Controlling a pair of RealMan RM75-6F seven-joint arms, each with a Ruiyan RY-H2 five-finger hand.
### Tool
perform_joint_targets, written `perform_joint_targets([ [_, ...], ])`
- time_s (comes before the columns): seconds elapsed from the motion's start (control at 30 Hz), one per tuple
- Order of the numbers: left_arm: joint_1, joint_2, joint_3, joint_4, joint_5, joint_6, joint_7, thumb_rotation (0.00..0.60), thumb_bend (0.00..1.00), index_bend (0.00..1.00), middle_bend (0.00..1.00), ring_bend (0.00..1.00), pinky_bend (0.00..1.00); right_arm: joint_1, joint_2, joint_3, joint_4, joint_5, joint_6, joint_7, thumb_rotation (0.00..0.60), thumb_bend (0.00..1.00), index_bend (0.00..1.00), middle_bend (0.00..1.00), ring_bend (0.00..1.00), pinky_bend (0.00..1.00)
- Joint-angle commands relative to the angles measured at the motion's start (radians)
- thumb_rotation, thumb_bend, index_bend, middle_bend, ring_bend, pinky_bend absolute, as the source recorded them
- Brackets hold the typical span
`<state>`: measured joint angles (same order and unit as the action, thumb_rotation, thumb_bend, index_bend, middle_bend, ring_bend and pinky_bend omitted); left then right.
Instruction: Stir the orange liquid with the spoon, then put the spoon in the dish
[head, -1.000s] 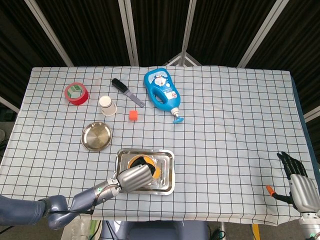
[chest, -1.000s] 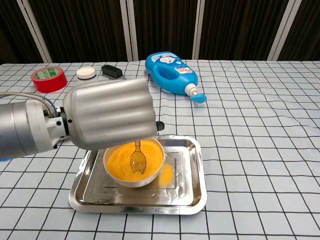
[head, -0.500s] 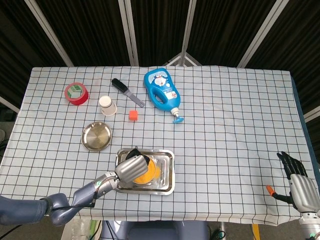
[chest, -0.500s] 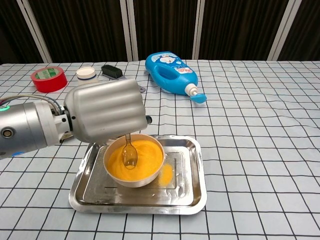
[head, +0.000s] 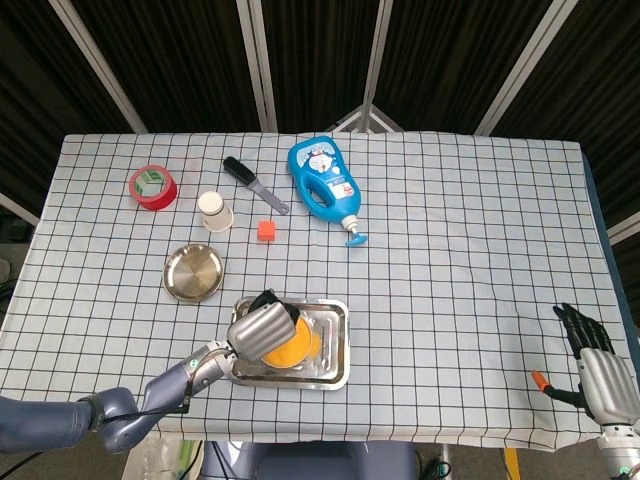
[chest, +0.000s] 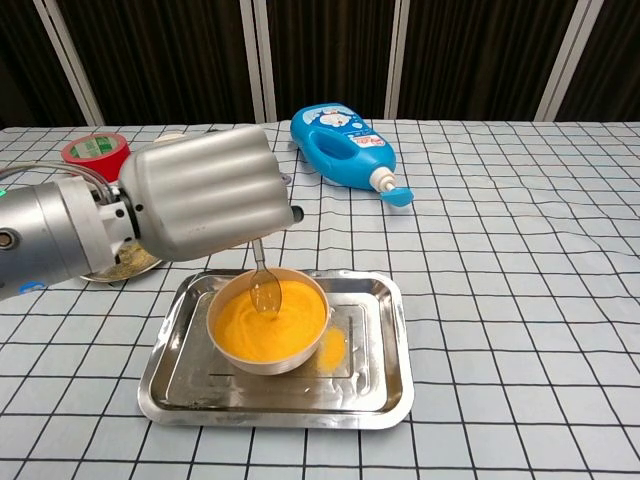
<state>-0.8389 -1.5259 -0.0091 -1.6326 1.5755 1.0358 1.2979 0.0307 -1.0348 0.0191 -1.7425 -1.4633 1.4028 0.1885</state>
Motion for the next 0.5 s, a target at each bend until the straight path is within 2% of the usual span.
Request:
perform_joint_targets([
  [0.03, 0.001, 0.003, -0.003, -0.022, 0.012, 0.003, -0.009, 0.6, 0.73, 0.8, 1.0, 1.0, 1.0, 0.0, 0.0, 0.0, 0.0, 0.0, 0.0, -0.001, 0.6, 0.31, 0.0, 0.0, 0.0, 0.0],
  [0.5, 0.006, -0.04, 0.003, 0.016, -0.009, -0.042, 0.014, 0.6, 0.73, 0.8, 1.0, 1.0, 1.0, 0.0, 0.002, 0.001, 0.0, 0.001, 0.0, 0.006, 0.6, 0.31, 0.0, 0.0, 0.0, 0.0],
])
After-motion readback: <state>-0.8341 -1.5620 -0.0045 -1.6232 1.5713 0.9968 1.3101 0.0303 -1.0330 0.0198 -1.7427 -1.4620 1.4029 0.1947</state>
